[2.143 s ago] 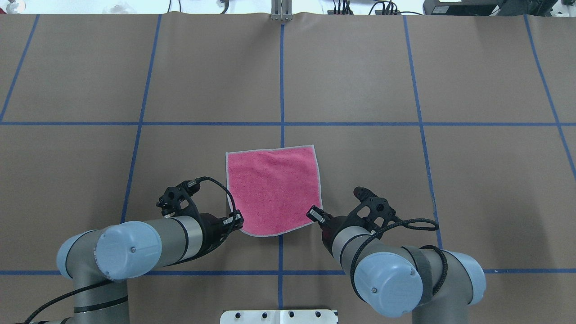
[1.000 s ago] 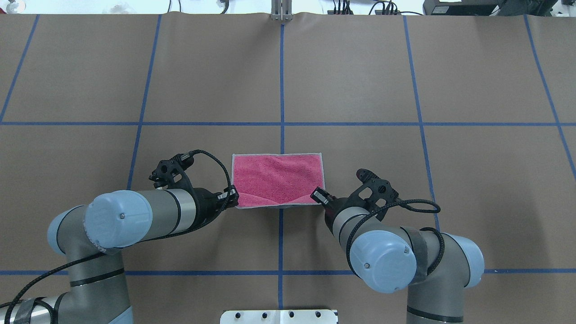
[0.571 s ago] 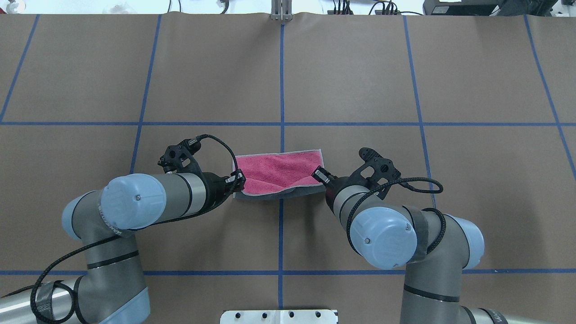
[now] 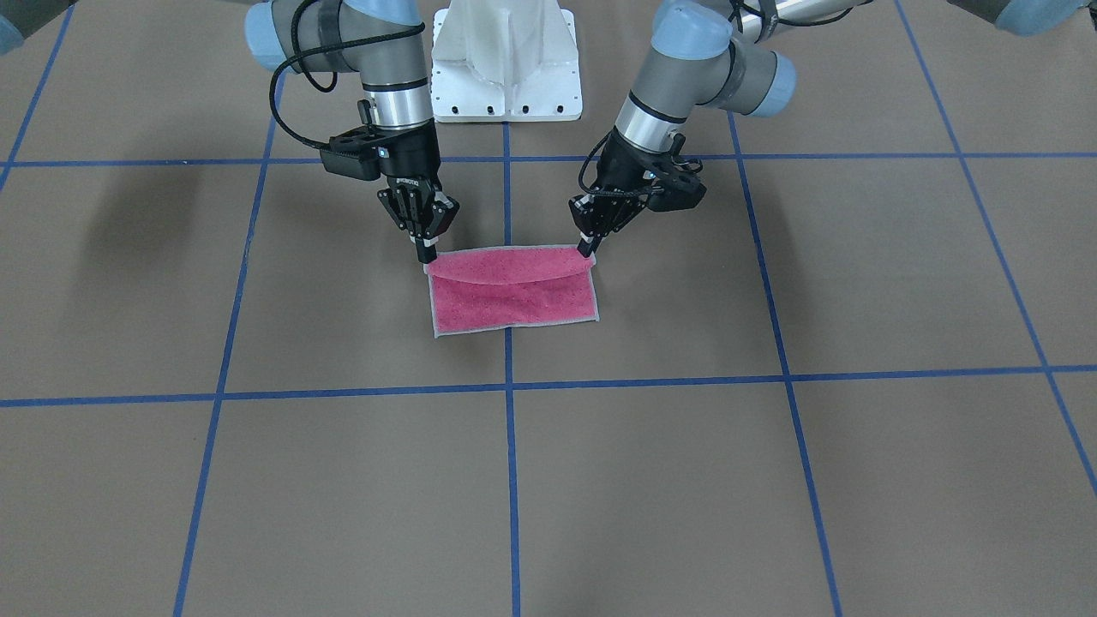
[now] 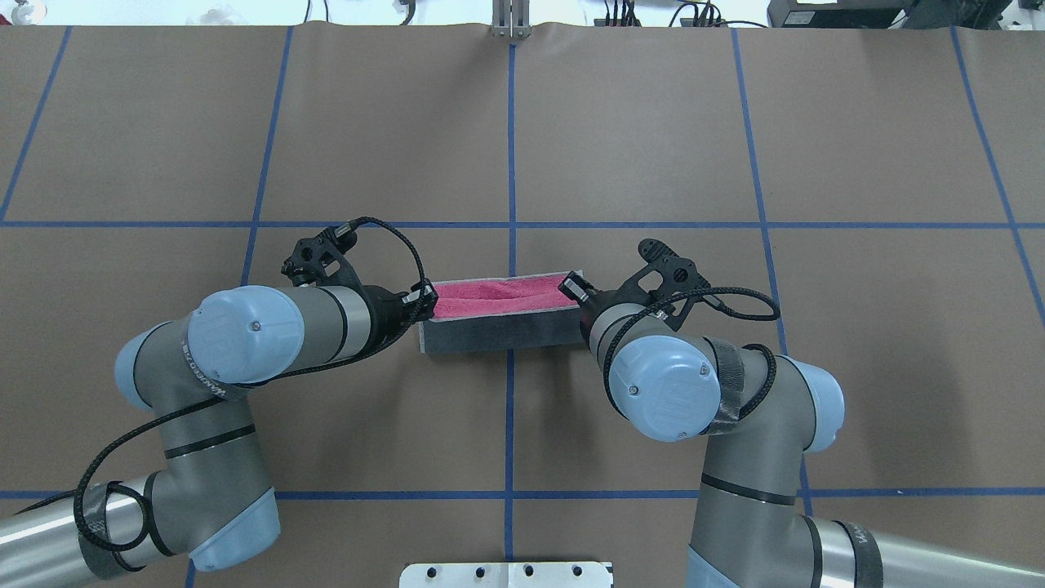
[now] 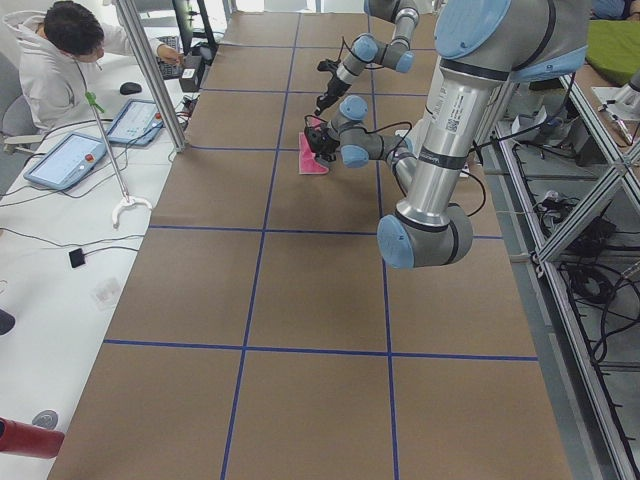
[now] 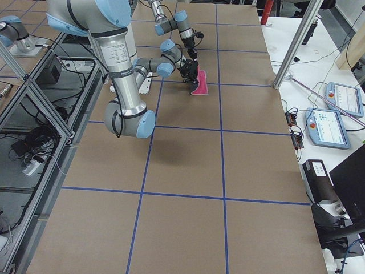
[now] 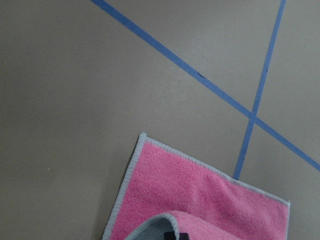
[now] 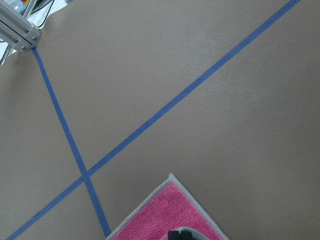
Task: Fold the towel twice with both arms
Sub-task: 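Lift the near edge with both grippers and fold it over toward the far edge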
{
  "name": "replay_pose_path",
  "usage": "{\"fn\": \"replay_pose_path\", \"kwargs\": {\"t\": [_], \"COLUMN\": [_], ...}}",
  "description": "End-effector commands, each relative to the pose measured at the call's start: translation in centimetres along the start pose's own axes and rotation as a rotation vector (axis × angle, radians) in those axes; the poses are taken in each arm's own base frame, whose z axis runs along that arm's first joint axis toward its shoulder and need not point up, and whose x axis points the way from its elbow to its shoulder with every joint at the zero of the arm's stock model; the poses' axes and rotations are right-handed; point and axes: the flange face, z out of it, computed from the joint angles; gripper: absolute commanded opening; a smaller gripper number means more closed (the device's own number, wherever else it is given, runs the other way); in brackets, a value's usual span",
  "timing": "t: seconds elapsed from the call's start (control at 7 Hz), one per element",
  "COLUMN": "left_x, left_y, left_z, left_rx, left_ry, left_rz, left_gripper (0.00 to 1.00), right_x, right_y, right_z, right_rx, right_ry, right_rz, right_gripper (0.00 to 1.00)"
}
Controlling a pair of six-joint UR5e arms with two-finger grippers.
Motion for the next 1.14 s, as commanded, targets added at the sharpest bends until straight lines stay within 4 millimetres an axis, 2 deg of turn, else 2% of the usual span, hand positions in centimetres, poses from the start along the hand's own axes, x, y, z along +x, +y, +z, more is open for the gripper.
{"fn": "replay_pose_path", "kwargs": {"t": [0.0,0.29,0.43,1.0], "left_x": [0.1,0.8,0.7,0.2], "left_y": [-0.5,-0.6,-1.4,-3.1], "left_z": [0.9,2.9,3.2,3.9], "left_rx": [0.011,0.021,0.033,0.056], "left_ry": [-0.012,-0.028,-0.035,-0.050], "left_rz": [-0.003,-0.005,-0.009,0.008], "left_gripper": [0.00,0.00,0.00,0.00], "right_x": [0.0,-1.2,-1.5,-1.4], "right_y": [-0.1,0.7,0.6,-0.4], "right_z": [0.2,1.1,1.9,3.0], "right_rx": [0.003,0.006,0.015,0.031], "right_ry": [0.002,0.004,0.014,0.029], "right_rz": [0.000,0.000,0.000,0.002], "right_gripper": [0.00,0.00,0.00,0.00]}}
